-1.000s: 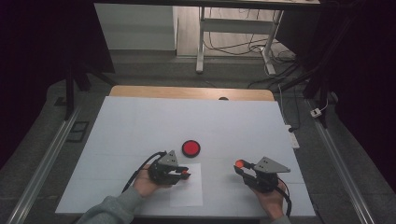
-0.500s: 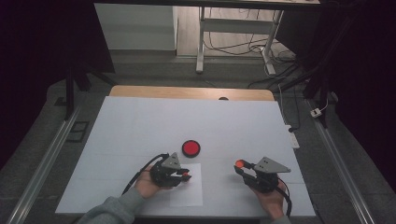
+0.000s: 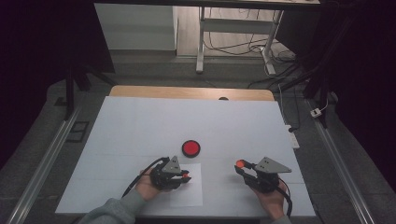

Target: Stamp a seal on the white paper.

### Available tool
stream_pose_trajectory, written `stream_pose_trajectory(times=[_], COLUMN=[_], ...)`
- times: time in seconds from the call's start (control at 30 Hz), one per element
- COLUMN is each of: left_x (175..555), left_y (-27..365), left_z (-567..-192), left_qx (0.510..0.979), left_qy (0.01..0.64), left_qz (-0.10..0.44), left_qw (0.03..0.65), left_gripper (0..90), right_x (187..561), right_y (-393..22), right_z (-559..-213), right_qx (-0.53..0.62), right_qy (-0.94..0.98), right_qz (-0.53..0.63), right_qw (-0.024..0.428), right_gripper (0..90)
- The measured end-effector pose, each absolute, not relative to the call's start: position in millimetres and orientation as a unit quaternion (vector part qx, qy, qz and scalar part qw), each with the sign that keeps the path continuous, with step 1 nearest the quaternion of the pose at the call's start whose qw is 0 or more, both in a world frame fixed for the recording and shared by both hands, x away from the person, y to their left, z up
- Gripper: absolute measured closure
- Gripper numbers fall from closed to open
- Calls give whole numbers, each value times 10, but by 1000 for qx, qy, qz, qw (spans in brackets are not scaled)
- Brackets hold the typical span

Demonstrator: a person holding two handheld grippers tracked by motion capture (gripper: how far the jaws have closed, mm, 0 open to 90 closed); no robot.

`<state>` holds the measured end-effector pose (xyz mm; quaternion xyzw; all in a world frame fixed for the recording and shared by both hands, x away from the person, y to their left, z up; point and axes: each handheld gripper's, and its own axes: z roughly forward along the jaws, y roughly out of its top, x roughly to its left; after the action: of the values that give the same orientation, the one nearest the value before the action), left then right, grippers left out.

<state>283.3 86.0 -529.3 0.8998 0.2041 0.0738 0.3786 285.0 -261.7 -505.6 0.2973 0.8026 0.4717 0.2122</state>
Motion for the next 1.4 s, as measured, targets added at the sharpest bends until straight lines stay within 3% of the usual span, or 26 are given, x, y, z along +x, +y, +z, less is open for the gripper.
stream_pose_trajectory(times=[1.4], left_x=[2795], left_y=[852], left_z=[-5308], left_qx=[899], left_qy=[202], left_qz=[88], left_qw=[379], left_gripper=[726], right_x=[2836], right_y=[-2602], right_z=[-5057], right_qx=[296], right_qy=[804], right_qz=[470], right_qw=[211], right_gripper=[642])
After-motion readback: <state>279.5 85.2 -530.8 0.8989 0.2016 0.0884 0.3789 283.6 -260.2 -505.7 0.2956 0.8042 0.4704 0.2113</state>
